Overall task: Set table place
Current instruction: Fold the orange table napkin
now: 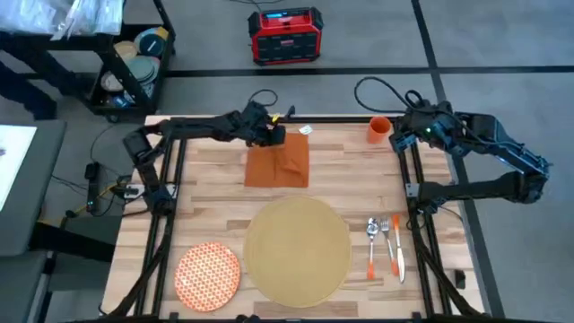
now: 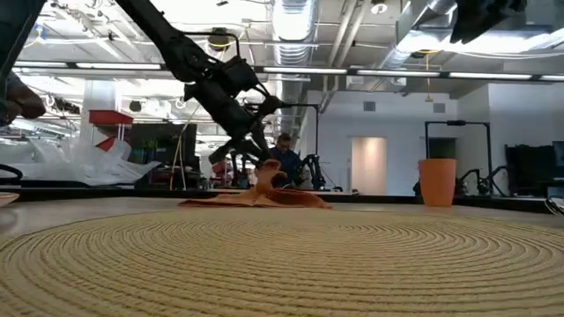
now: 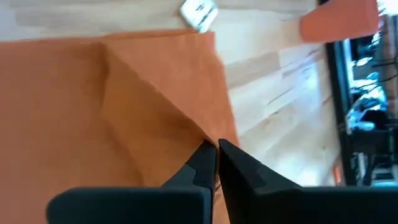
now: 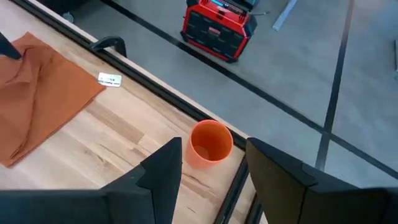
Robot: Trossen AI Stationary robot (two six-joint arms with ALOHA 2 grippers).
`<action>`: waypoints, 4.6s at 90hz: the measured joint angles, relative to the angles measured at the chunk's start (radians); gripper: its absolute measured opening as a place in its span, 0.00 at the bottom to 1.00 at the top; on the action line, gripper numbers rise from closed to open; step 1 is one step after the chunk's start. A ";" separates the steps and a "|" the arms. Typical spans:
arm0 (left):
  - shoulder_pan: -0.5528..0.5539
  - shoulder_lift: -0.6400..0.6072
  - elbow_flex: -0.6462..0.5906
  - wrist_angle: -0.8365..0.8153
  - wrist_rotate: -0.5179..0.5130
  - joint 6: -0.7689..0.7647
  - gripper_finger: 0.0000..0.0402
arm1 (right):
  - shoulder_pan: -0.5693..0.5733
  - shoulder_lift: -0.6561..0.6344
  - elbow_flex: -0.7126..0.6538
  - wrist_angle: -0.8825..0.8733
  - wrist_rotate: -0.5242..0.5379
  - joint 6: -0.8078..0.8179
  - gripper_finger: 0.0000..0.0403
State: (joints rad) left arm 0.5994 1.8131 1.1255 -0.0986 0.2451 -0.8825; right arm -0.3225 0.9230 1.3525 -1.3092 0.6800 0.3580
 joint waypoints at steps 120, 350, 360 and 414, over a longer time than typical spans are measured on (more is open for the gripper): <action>-0.075 0.168 0.198 0.222 -0.024 0.122 0.16 | 0.002 0.000 0.000 -0.030 -0.082 0.027 0.42; 0.023 0.055 -0.085 -0.268 -0.098 0.290 0.33 | 0.002 0.128 0.000 -0.014 -0.111 0.024 0.48; 0.017 0.078 -0.084 -0.259 -0.084 0.273 0.22 | 0.002 0.128 0.000 -0.014 -0.111 0.026 0.48; 0.021 -0.096 -0.039 -0.458 -0.033 0.249 0.00 | 0.000 0.128 0.000 -0.022 -0.102 0.023 0.48</action>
State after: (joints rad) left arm 0.6201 1.7175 1.0863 -0.5570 0.2123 -0.6337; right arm -0.3225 1.0508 1.3525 -1.3315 0.5776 0.3814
